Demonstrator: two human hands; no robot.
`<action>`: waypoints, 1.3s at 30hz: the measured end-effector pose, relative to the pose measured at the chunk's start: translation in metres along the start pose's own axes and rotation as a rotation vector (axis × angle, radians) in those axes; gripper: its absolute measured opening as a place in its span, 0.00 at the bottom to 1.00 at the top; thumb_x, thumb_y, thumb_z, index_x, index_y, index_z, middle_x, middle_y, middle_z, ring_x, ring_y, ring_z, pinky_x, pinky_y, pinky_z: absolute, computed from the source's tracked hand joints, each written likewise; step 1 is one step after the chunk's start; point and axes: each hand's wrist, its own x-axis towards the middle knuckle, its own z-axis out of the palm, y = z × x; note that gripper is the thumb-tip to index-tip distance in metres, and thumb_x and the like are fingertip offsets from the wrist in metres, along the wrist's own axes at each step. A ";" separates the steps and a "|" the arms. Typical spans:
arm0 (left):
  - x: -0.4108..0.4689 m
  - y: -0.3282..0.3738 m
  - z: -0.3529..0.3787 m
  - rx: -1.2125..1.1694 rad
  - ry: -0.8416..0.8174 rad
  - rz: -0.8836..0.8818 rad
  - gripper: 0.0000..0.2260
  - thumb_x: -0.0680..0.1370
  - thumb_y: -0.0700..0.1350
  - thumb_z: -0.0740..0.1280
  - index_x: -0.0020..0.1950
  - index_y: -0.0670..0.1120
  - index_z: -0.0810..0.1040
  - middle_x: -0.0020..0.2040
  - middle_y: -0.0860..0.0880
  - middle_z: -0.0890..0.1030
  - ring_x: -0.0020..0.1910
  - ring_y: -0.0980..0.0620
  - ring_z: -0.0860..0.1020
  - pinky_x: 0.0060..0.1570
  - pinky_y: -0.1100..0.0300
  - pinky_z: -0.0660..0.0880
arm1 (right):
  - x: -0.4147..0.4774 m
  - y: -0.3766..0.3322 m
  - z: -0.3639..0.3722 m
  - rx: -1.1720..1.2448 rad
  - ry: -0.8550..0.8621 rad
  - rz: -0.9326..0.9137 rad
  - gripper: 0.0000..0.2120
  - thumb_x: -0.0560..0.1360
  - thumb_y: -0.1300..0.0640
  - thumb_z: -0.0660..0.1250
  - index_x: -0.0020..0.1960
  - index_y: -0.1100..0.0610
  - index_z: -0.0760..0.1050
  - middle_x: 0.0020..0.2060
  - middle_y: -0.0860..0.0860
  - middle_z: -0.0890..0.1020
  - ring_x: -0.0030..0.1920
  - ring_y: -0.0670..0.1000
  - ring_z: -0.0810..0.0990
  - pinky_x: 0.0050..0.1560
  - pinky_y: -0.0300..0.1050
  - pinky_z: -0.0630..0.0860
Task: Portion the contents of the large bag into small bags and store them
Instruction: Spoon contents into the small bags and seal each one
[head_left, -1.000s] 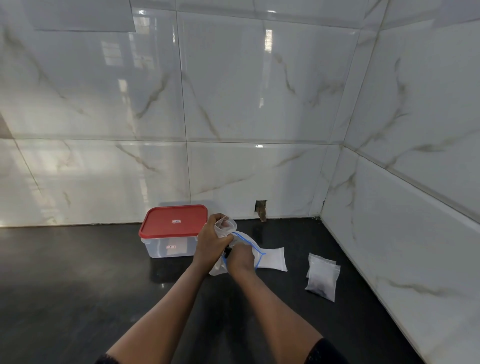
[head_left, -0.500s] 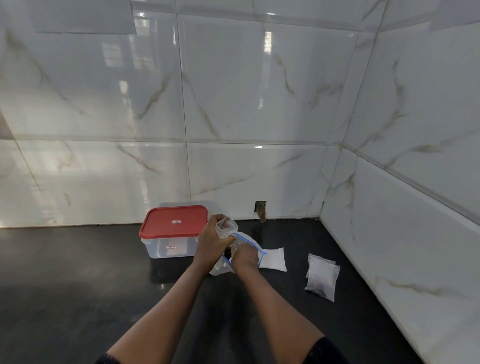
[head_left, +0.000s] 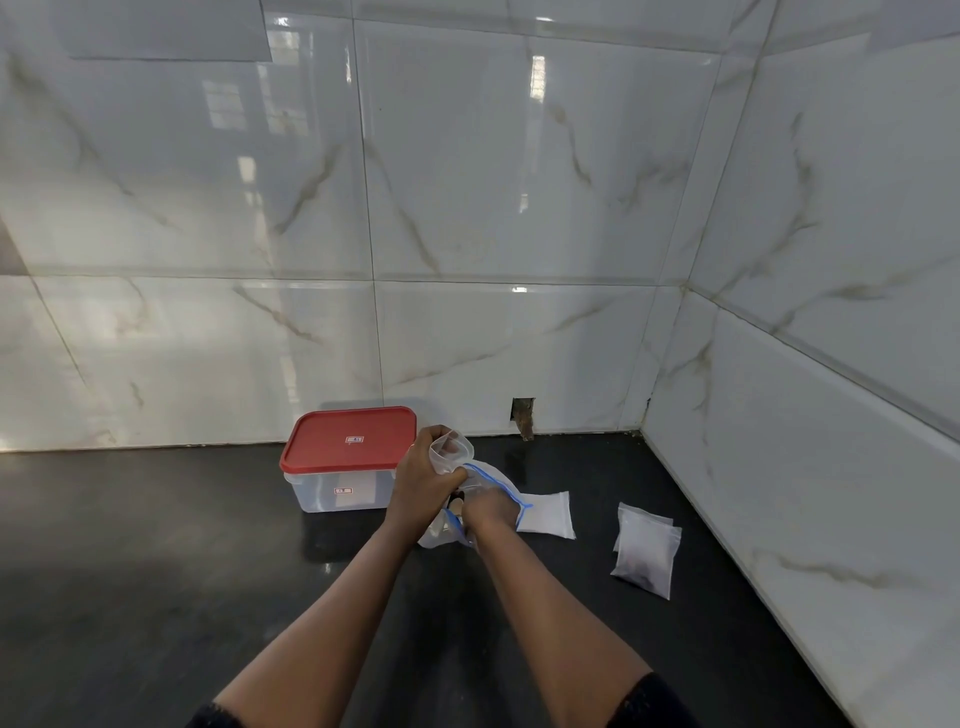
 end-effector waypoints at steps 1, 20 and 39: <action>0.000 0.000 0.000 -0.002 -0.001 0.001 0.21 0.69 0.36 0.71 0.60 0.43 0.71 0.52 0.50 0.76 0.51 0.51 0.75 0.50 0.64 0.70 | -0.003 -0.003 0.000 -0.025 -0.010 0.026 0.10 0.81 0.60 0.57 0.60 0.57 0.72 0.61 0.59 0.76 0.60 0.56 0.77 0.49 0.44 0.75; 0.003 -0.002 -0.013 0.058 -0.063 0.071 0.20 0.68 0.38 0.73 0.57 0.47 0.72 0.51 0.51 0.77 0.51 0.53 0.75 0.47 0.70 0.69 | 0.002 -0.012 0.016 -0.160 -0.089 0.043 0.17 0.70 0.52 0.72 0.52 0.62 0.73 0.48 0.58 0.81 0.47 0.54 0.82 0.50 0.49 0.82; -0.003 0.001 0.004 0.055 0.018 0.014 0.21 0.68 0.39 0.74 0.58 0.46 0.72 0.51 0.52 0.76 0.51 0.50 0.75 0.53 0.54 0.74 | 0.000 -0.012 -0.020 -0.547 0.155 -0.273 0.17 0.77 0.62 0.65 0.65 0.60 0.70 0.62 0.57 0.74 0.59 0.54 0.78 0.56 0.45 0.78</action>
